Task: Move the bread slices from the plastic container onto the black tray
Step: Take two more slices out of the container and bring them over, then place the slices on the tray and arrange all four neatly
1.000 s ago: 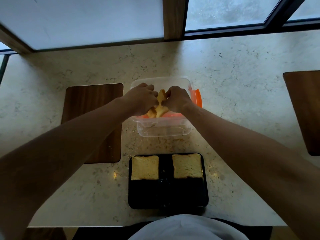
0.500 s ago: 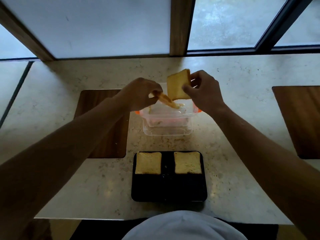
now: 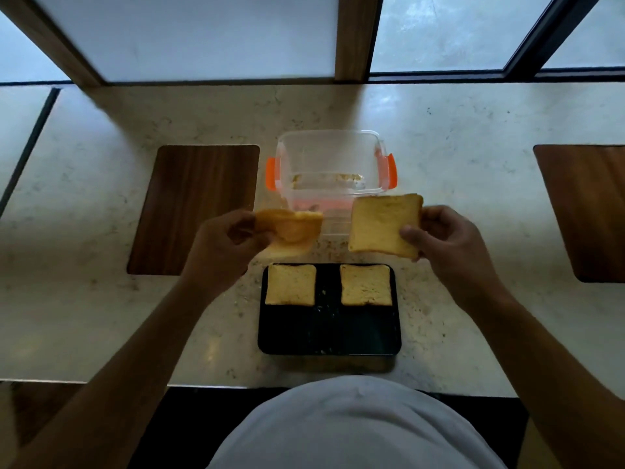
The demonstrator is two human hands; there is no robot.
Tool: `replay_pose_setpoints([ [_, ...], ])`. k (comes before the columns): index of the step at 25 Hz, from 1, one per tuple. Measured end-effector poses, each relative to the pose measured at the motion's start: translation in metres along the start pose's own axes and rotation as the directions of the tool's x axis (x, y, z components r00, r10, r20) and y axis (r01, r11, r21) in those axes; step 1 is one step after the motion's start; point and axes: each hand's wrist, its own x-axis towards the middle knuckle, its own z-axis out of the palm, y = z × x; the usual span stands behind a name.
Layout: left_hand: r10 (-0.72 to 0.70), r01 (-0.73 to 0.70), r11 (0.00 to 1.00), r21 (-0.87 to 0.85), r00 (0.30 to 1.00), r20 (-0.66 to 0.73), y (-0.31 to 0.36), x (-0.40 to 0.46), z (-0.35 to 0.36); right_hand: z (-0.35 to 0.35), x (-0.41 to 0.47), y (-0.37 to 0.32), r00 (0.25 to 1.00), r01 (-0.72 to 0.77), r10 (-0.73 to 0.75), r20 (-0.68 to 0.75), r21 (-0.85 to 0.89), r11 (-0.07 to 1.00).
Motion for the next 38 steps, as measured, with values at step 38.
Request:
replay_pose_setpoints([
  [38, -0.448, 0.420, 0.804, 0.420, 0.893, -0.034, -0.117, -0.070, 0.070, 0.057, -0.046, 0.113, 0.948, 0.030, 0.240, 0.210, -0.808, 0.589],
])
